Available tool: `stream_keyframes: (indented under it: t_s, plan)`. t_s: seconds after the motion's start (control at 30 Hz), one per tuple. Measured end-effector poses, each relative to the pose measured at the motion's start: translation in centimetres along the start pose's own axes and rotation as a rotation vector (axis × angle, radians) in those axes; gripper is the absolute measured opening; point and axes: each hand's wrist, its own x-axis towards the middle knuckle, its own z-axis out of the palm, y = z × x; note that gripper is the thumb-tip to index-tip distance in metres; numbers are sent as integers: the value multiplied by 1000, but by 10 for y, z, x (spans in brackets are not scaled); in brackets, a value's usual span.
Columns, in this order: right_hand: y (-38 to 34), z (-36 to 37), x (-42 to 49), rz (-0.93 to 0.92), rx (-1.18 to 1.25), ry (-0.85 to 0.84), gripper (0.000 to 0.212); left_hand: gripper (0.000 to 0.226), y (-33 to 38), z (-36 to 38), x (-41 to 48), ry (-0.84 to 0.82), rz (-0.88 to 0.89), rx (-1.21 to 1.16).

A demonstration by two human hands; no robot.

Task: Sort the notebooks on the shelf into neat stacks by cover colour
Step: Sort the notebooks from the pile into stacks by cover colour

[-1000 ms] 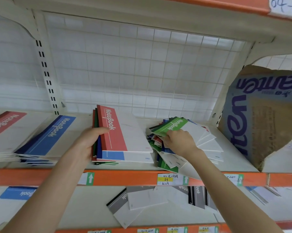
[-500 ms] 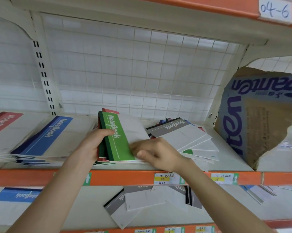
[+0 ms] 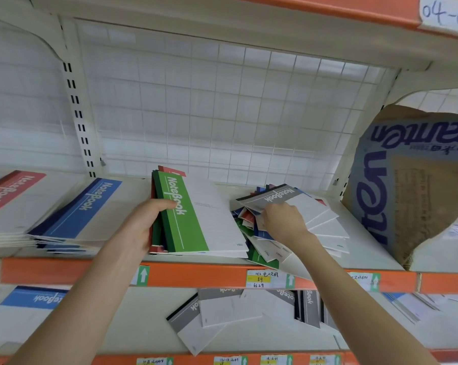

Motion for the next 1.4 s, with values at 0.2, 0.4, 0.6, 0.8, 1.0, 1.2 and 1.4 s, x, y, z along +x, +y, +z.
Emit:
stream_keyframes:
  t_s: [0.2,0.4,0.6,0.8,1.0,1.2,1.4]
  plan:
    - [0,-1,-8,-255,201,245,16,20,-2,3,1,-8,26,-60]
    - [-26,16,-26,-962,517,361,27,29,-1,4,2,-36,28,-57]
    - [-5,5,-11,-230,512,189,39,8,3,-5,1,-9,22,0]
    - [7,8,0,93,89,-80,22,19,-1,-5,3,11,31,18]
    - [-2,-8,-8,71,-139,4,24,13,-1,-4,0,9,-15,-2]
    - [-21,7,-16,-652,249,391,23,29,0,-7,1,5,22,-81]
    - [-66,5,-23,-1033,620,330,33,23,3,-32,-10,63,56,-100]
